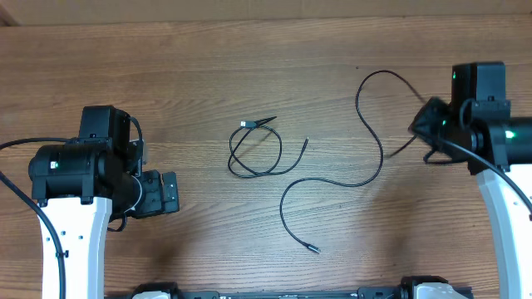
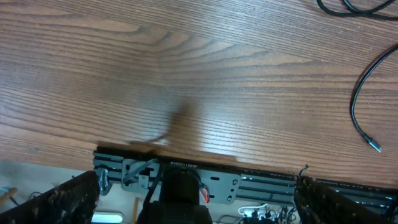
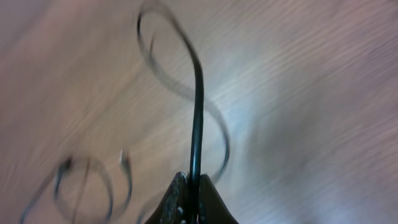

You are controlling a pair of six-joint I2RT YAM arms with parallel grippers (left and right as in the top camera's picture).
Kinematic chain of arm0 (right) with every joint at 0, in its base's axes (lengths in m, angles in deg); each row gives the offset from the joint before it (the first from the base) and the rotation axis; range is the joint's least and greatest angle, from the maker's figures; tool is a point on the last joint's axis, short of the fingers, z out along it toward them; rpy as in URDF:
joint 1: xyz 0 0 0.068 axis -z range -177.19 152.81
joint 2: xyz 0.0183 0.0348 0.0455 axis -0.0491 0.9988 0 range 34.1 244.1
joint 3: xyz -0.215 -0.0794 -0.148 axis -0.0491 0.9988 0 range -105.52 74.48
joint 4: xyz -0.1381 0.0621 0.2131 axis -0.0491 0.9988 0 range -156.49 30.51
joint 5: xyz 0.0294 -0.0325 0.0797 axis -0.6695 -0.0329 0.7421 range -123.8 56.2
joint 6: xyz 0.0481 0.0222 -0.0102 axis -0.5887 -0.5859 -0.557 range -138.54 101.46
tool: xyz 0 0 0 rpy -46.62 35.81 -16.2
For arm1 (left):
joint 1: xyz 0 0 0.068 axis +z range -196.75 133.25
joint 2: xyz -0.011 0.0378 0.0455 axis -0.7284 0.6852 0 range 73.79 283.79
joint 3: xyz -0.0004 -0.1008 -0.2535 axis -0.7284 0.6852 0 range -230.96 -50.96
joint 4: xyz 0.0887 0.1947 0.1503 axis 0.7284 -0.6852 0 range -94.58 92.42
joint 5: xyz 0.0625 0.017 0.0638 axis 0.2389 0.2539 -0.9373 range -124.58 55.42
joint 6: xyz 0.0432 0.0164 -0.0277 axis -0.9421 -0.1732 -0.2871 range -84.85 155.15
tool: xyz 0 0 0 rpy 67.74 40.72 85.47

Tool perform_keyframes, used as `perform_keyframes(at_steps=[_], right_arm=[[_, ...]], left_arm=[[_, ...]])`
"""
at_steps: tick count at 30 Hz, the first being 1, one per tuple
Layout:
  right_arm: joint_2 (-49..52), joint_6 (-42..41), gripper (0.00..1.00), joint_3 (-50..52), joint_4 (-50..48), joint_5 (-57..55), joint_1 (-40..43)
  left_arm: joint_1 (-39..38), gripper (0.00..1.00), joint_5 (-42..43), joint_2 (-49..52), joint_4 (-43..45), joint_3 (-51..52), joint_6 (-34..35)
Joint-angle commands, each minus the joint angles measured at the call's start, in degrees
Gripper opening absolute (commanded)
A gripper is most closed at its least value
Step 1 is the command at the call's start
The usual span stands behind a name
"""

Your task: Untangle cables

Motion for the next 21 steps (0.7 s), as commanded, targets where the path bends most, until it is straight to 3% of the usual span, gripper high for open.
perform_keyframes(at_steps=[1,10,16,21], right_arm=[[-1.2,1.9,0.04,1.0,3.1,15.1,-1.1],[-1.2,0.7,0.04,2.0,3.7,30.1,-11.4],[-1.2,-3.8,0.04,2.0,4.0,29.6,-20.7],[-1.2,-7.0,0.04,3.3,4.3,20.0,-26.9]], left_arm=[[0.4,1.0,0.6,0.2,0.0,-0.7,-1.3],[0.4,1.0,0.6,0.2,0.0,-0.7,-1.3],[0.4,1.0,0.6,0.2,0.0,-0.7,-1.3],[0.4,1.0,0.6,0.2,0.0,-0.7,-1.3]])
